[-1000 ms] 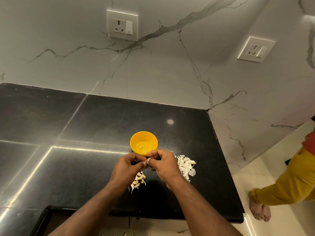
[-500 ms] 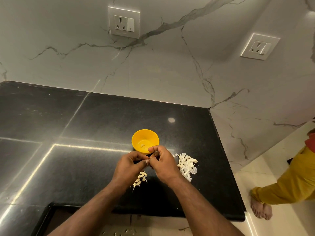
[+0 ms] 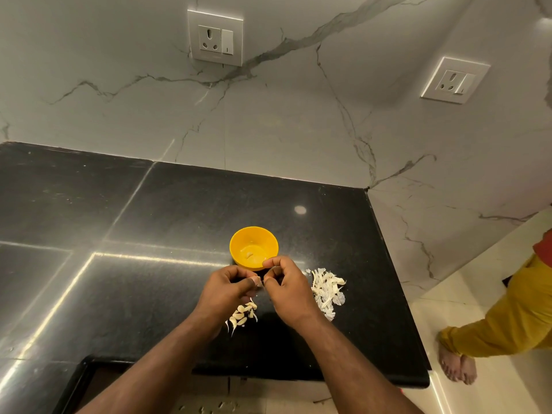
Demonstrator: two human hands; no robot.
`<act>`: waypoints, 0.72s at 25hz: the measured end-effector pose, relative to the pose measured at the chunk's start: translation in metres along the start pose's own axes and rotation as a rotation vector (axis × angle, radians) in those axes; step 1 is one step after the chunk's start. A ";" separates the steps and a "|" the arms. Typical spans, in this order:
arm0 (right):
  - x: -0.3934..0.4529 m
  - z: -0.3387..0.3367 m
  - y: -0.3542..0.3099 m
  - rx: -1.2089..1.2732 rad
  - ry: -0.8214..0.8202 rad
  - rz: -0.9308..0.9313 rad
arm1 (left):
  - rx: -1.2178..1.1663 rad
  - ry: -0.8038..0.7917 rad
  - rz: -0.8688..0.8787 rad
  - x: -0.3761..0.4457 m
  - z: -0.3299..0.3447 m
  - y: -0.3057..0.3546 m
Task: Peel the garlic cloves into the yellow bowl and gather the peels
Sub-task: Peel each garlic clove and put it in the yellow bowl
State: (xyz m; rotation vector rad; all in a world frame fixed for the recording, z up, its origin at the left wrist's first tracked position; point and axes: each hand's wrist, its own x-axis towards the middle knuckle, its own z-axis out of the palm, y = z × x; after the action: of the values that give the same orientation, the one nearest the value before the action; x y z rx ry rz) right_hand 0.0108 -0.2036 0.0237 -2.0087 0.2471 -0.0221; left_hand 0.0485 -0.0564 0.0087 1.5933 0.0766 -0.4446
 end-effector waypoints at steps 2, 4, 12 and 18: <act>0.003 -0.002 0.001 0.067 -0.003 0.027 | -0.003 -0.005 -0.005 0.000 -0.001 0.000; 0.005 -0.003 0.001 0.092 -0.027 0.028 | -0.009 -0.026 -0.011 0.000 -0.001 0.000; 0.005 0.004 -0.001 -0.025 0.027 0.007 | -0.095 -0.028 -0.067 -0.001 0.000 0.000; 0.001 0.008 -0.007 -0.092 0.033 -0.047 | -0.185 -0.029 -0.136 -0.002 0.001 0.001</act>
State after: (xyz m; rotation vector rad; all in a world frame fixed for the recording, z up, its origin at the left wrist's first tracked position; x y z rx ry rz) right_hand 0.0143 -0.1935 0.0267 -2.1070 0.2254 -0.0755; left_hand 0.0471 -0.0568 0.0097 1.4040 0.1989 -0.5504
